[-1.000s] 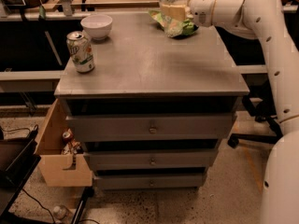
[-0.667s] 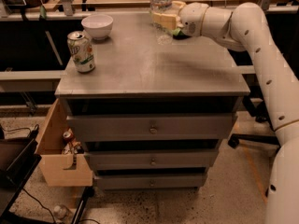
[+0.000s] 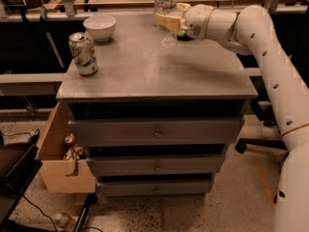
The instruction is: Place water bottle upright
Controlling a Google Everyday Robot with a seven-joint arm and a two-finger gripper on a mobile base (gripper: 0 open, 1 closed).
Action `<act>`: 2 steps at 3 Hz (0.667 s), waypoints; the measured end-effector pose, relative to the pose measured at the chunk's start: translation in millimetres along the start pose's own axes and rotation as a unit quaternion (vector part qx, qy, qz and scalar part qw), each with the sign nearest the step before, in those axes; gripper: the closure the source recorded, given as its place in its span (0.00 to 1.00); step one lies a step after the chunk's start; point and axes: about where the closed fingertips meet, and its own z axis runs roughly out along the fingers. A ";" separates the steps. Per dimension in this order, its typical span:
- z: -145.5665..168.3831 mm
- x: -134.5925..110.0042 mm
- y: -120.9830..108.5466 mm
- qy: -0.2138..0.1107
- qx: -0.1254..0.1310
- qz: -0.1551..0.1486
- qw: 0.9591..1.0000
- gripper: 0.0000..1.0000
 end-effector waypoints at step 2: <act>24.7 38.2 -9.7 0.007 0.031 0.041 0.999 1.00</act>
Offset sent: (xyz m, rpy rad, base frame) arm 0.0373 0.0121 -0.0511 0.0455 0.1041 -0.1078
